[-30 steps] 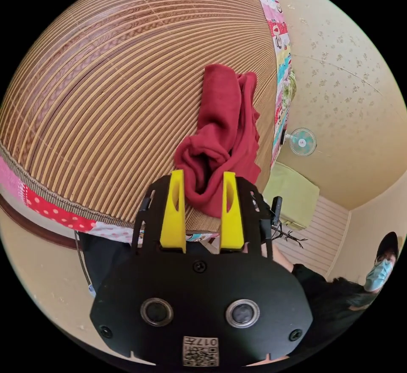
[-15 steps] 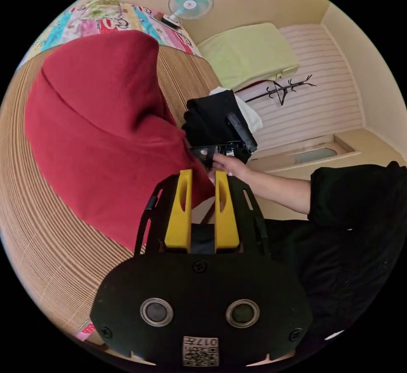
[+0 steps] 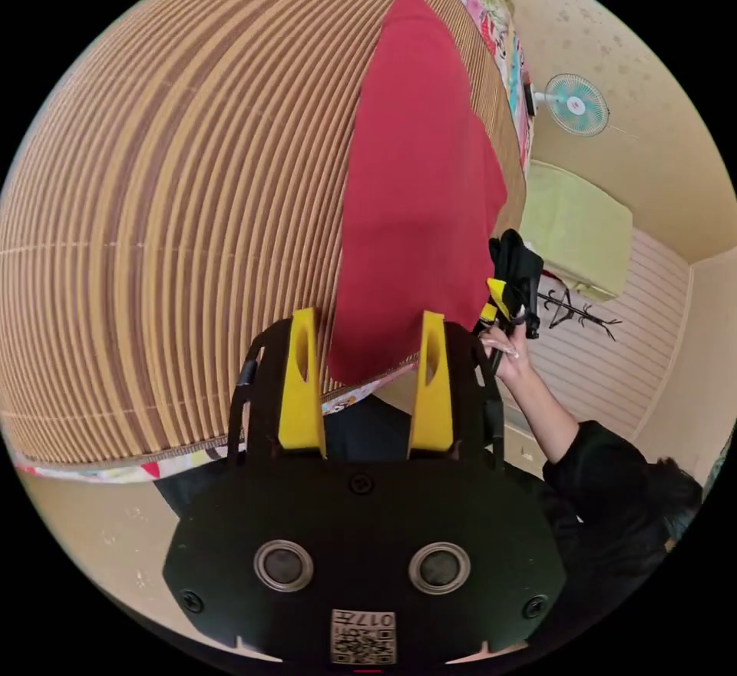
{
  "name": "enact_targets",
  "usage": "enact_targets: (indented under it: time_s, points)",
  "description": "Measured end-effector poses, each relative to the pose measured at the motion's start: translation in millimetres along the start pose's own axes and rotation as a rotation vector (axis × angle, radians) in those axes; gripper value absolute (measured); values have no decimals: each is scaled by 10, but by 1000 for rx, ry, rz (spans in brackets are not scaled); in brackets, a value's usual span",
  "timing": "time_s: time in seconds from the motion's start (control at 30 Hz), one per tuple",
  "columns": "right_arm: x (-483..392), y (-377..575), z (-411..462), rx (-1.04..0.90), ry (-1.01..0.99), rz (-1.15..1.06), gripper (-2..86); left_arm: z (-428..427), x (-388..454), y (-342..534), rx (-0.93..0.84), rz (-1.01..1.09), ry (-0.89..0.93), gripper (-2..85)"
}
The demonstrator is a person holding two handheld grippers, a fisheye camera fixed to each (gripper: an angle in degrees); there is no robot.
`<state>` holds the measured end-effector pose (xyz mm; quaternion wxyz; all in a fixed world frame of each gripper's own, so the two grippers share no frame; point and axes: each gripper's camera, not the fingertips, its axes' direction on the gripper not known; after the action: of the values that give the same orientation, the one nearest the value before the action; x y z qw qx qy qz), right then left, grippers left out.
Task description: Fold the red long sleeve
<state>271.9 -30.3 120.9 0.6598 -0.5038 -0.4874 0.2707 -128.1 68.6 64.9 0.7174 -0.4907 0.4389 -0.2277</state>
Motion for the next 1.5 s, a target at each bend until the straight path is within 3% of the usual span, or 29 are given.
enact_targets:
  time_s: [0.1,0.23,0.4,0.73,0.83,0.93,1.03,1.1,1.23,1.37,1.43,1.5]
  points:
    - [63,-13,301,-100,-67,36,178,267,-49,-30,-107,6,161,82]
    - [-303,196,516,-146,-173,-92,107,-96,228,204,-31,131,241,69]
    - [-1446,363,993,-96,-399,-300,69,-1613,372,805,231,261,308,67]
    - [-4558,366,3873,-274,-431,-724,65,-4487,32,2533,657,400,88,69]
    - [-4966,475,4880,-318,-352,-735,77,-4881,-349,3053,767,312,-25,76]
    - [-4815,484,5909,-377,-134,-619,104,-4949,-977,3421,843,51,-148,98]
    - [-4224,455,6488,-461,64,-493,87,-4631,-1753,3655,770,-306,-250,132]
    - [-3842,480,6506,-484,95,-475,64,-4186,-2174,3729,721,-411,-229,130]
    - [-2990,441,5910,-445,284,-459,26,-3595,-2384,3578,707,-405,-213,106]
    - [-2548,398,4598,-191,414,-401,10,-3366,-1820,2850,718,-219,-463,92]
    - [-2631,512,3971,-27,490,-431,7,-3294,-1305,2384,701,-74,-647,86]
    - [-2851,781,3366,192,633,-494,6,-3032,-491,1756,651,156,-951,87]
